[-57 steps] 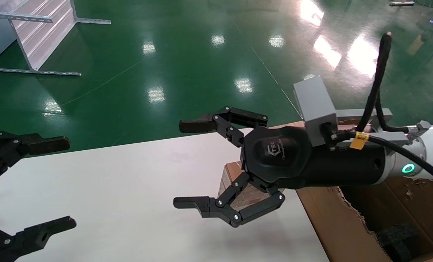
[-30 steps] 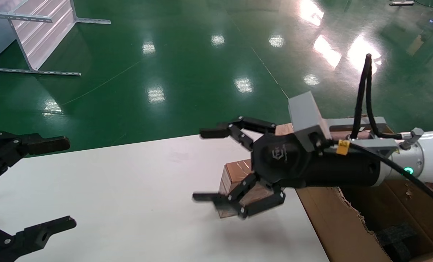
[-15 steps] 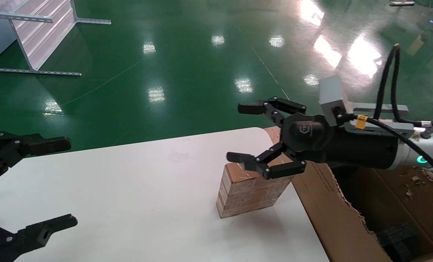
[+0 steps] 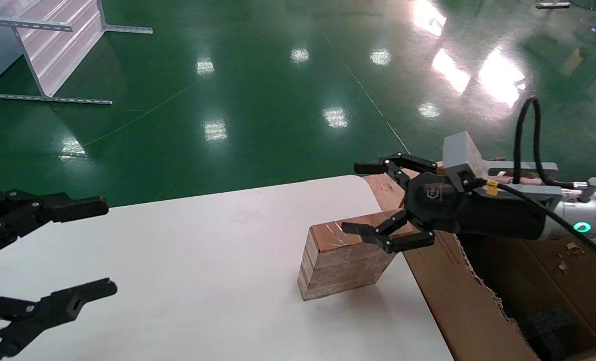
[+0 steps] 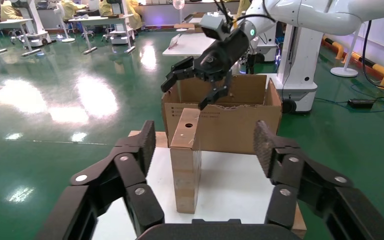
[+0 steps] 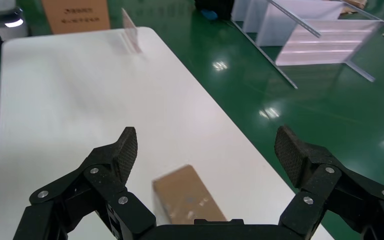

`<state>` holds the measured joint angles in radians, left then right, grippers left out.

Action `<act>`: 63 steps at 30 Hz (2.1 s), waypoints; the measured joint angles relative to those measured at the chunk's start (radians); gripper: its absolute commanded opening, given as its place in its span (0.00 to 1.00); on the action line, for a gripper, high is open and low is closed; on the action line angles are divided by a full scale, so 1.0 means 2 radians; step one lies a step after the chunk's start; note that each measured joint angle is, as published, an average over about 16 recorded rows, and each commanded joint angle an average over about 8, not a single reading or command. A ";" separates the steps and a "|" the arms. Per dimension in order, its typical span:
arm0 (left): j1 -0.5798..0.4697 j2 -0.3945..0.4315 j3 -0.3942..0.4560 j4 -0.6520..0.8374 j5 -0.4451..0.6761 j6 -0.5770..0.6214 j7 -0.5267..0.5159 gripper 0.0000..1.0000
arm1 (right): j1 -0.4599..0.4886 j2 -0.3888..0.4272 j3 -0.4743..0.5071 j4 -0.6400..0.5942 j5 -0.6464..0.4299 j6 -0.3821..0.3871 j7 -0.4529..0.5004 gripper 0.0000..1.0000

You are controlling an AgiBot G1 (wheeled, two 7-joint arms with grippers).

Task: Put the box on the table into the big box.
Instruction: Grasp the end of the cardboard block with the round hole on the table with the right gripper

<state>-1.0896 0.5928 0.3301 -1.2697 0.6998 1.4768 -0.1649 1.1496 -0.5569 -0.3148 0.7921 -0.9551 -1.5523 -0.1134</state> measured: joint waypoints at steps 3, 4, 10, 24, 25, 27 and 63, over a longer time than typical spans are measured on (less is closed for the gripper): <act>0.000 0.000 0.000 0.000 0.000 0.000 0.000 0.00 | 0.014 -0.011 -0.008 -0.024 -0.012 -0.001 -0.015 1.00; 0.000 0.000 0.000 0.000 0.000 0.000 0.000 0.00 | 0.018 -0.014 -0.010 -0.032 -0.016 -0.001 -0.019 1.00; 0.000 0.000 0.000 0.000 0.000 0.000 0.000 0.00 | 0.044 -0.036 -0.027 -0.079 -0.038 -0.004 -0.045 1.00; 0.000 0.000 0.000 0.000 0.000 0.000 0.000 0.00 | 0.075 -0.055 -0.076 -0.161 -0.066 -0.016 -0.087 1.00; 0.000 0.000 0.000 0.000 0.000 0.000 0.000 0.00 | 0.076 -0.055 -0.079 -0.164 -0.066 -0.016 -0.089 1.00; 0.000 0.000 0.000 0.000 0.000 0.000 0.000 0.00 | 0.078 -0.054 -0.087 -0.171 -0.066 -0.017 -0.093 1.00; 0.000 0.000 0.001 0.000 0.000 0.000 0.000 0.00 | 0.102 -0.048 -0.193 -0.206 -0.016 -0.019 -0.118 1.00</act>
<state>-1.0899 0.5923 0.3314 -1.2697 0.6988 1.4762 -0.1643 1.3546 -0.6528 -0.7008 0.3793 -0.9864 -1.5895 -0.3495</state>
